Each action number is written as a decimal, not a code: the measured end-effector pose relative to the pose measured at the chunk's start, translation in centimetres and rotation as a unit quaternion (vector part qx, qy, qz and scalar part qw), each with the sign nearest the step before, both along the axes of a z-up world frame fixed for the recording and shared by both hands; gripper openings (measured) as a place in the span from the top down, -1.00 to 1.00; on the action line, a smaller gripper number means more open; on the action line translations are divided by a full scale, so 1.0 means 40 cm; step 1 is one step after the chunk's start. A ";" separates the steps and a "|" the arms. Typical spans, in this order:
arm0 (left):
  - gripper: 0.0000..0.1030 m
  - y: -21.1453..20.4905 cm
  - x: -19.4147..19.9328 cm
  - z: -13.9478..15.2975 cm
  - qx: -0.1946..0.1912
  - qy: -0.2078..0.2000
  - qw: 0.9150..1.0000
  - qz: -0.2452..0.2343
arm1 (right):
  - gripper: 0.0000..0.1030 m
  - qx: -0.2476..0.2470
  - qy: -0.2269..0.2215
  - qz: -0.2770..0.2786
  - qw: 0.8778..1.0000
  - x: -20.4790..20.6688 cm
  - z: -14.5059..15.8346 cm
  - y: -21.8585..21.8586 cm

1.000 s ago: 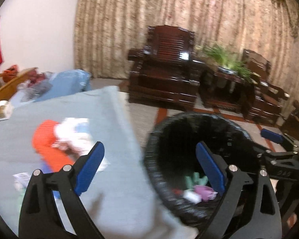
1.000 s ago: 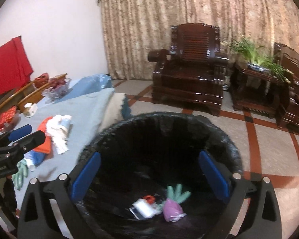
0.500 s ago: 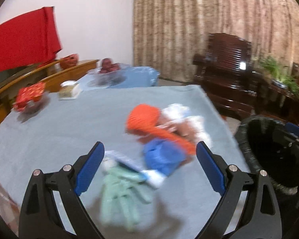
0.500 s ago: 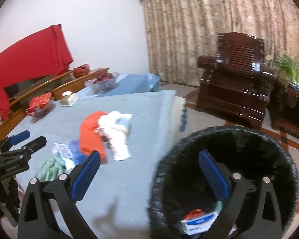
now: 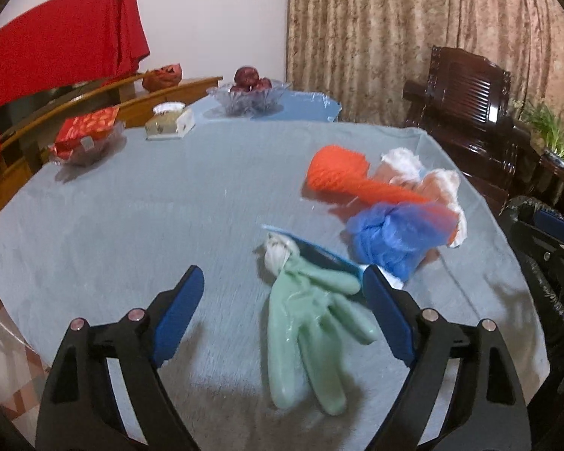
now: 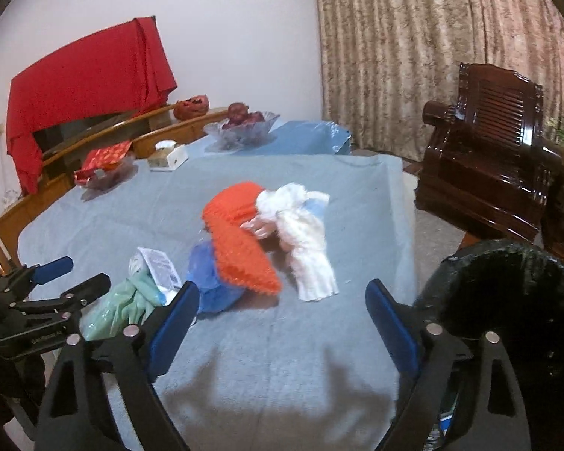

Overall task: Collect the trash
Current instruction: 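Grasp the green glove with the left gripper while the right gripper grasps the white tube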

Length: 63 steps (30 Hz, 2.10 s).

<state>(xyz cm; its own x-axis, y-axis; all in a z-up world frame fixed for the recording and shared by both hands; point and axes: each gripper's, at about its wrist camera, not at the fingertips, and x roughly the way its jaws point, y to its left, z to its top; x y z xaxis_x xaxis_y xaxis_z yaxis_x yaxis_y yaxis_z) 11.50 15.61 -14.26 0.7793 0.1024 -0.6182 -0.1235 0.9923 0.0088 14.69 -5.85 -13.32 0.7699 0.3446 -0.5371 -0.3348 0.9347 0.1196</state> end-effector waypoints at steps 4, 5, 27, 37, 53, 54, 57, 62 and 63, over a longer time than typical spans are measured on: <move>-0.56 0.011 0.015 -0.031 -0.010 0.014 1.000 0.002 | -0.59 -0.006 0.010 0.007 1.000 0.008 -0.017 0.019; -0.53 0.014 0.020 -0.038 -0.013 0.019 1.000 0.001 | -0.58 -0.007 0.012 0.008 1.000 0.011 -0.017 0.025; 0.83 0.023 0.015 -0.066 -0.064 0.038 0.997 -0.022 | -0.36 -0.012 0.018 0.041 0.999 0.004 -0.027 0.071; 0.84 0.089 -0.020 -0.028 -0.040 0.035 0.999 -0.005 | -0.01 0.008 0.031 0.100 0.994 -0.001 -0.029 0.156; 0.84 0.127 -0.029 -0.064 -0.060 0.049 0.997 -0.006 | 0.27 -0.022 0.078 0.157 0.984 0.021 -0.119 0.286; 0.84 0.129 -0.029 -0.066 -0.060 0.049 0.997 -0.005 | 0.27 -0.024 0.079 0.156 0.984 0.023 -0.123 0.288; 0.84 0.135 -0.030 -0.073 -0.062 0.051 0.997 -0.002 | 0.27 -0.026 0.081 0.154 0.984 0.027 -0.132 0.292; 0.84 0.143 -0.027 -0.077 -0.064 0.053 0.997 0.002 | 0.26 -0.033 0.093 0.153 0.983 0.048 -0.146 0.311; 0.84 0.146 -0.025 -0.078 -0.064 0.053 0.997 0.002 | 0.24 -0.035 0.096 0.154 0.983 0.052 -0.149 0.314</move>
<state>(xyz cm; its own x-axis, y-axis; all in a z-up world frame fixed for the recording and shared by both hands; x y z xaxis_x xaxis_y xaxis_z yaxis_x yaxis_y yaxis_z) 10.49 21.47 -17.38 0.7082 0.0205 -0.7057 -0.1333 0.9855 -0.1052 16.77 6.69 -19.29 0.5168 0.5020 -0.6934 -0.5804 0.8009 0.1473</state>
